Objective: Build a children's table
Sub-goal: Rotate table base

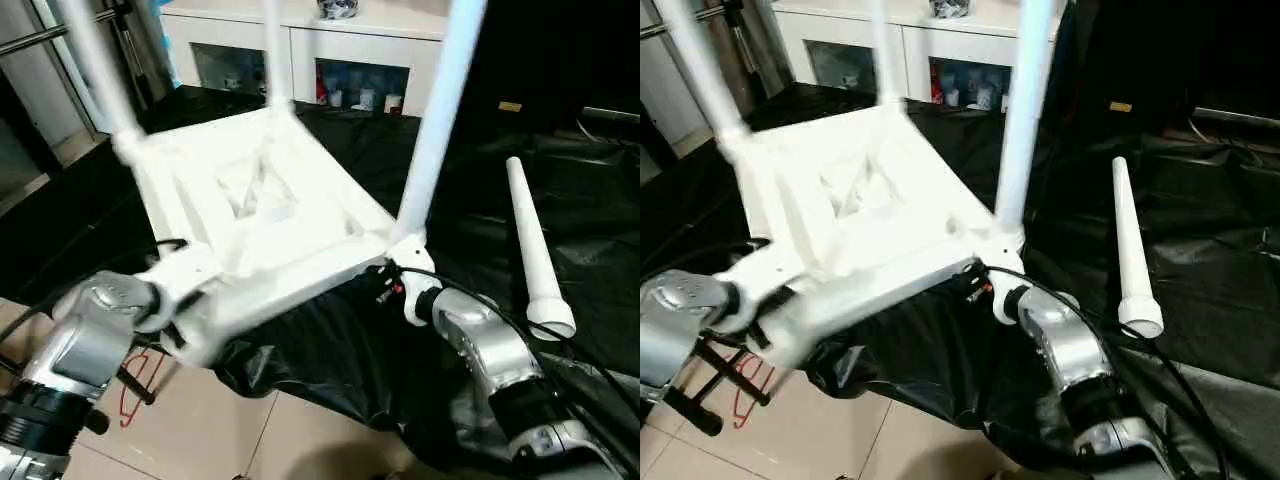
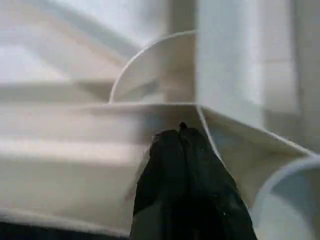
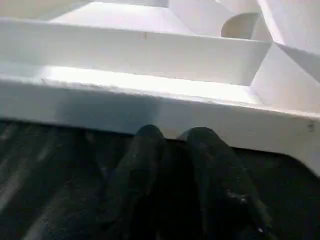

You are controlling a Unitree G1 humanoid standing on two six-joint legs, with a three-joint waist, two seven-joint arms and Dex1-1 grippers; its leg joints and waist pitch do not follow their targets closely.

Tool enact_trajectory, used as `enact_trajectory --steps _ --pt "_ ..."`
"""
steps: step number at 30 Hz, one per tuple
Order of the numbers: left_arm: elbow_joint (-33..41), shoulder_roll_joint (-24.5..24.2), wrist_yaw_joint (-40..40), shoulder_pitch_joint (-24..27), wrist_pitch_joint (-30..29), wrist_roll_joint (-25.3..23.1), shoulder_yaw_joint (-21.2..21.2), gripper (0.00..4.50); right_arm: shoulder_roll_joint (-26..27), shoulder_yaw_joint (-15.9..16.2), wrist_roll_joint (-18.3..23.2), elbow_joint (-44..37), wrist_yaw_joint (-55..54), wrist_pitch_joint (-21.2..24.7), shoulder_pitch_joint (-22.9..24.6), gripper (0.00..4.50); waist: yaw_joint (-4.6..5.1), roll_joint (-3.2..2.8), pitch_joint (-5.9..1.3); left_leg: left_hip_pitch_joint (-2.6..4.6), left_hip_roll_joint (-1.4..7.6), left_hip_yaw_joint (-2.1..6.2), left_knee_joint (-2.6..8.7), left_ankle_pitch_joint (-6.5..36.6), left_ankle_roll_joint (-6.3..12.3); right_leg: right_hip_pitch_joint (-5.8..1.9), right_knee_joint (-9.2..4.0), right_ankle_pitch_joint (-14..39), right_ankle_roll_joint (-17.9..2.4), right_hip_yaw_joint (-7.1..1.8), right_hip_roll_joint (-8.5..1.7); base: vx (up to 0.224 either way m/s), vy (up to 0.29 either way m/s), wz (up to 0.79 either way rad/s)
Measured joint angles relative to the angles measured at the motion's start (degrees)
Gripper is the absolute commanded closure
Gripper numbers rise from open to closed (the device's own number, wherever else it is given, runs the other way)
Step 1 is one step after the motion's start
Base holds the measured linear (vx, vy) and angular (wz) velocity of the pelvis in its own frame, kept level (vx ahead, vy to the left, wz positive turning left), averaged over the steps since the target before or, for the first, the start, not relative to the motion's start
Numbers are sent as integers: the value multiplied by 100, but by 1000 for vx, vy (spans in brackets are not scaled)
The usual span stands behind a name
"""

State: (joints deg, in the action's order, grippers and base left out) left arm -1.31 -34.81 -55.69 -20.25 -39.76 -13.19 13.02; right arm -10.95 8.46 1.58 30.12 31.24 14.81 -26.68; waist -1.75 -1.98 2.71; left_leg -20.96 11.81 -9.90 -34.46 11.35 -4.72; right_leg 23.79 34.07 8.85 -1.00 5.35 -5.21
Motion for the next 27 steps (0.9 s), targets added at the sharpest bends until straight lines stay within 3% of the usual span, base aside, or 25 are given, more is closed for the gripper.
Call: enact_trajectory --steps 3,9,18,24,25,27 --pt "-35 394 -201 -122 35 276 135 450 -47 -92 -9 64 -76 -20 -29 390 -22 12 -3 0 -1 -1 -2 -2 1 2 0 0 0 -1 -4 0 0 0" --pt "-977 1267 -276 -813 575 539 459 450 -94 -149 -13 166 -122 -66 -82 441 -2 47 10 -15 -1 -1 -3 -12 4 6 7 -2 -2 0 -2 0 0 0" --pt "-2383 2157 480 -1554 1728 531 554 450 -247 -367 -10 -117 -365 14 -29 446 -14 45 8 -17 1 -1 -4 -14 6 17 2 0 2 1 0 0 0 0" --pt "-1988 2281 496 -1478 1768 740 443 450 -263 -761 -119 -559 -1293 786 -67 446 -22 44 8 -14 1 -3 -4 -22 18 14 1 0 2 1 -1 0 0 0" --pt "-1753 2286 555 -1374 1754 832 328 450 -237 -1074 79 -682 -1418 1029 -102 431 -14 44 8 -12 1 -5 -4 -16 10 14 1 0 2 0 -2 0 0 0" --pt "-1570 2355 780 -1278 1637 938 104 429 -269 -1366 278 -911 -1492 1136 -139 413 -7 43 8 -10 1 -6 -5 -14 6 13 2 0 2 0 -2 0 0 0"
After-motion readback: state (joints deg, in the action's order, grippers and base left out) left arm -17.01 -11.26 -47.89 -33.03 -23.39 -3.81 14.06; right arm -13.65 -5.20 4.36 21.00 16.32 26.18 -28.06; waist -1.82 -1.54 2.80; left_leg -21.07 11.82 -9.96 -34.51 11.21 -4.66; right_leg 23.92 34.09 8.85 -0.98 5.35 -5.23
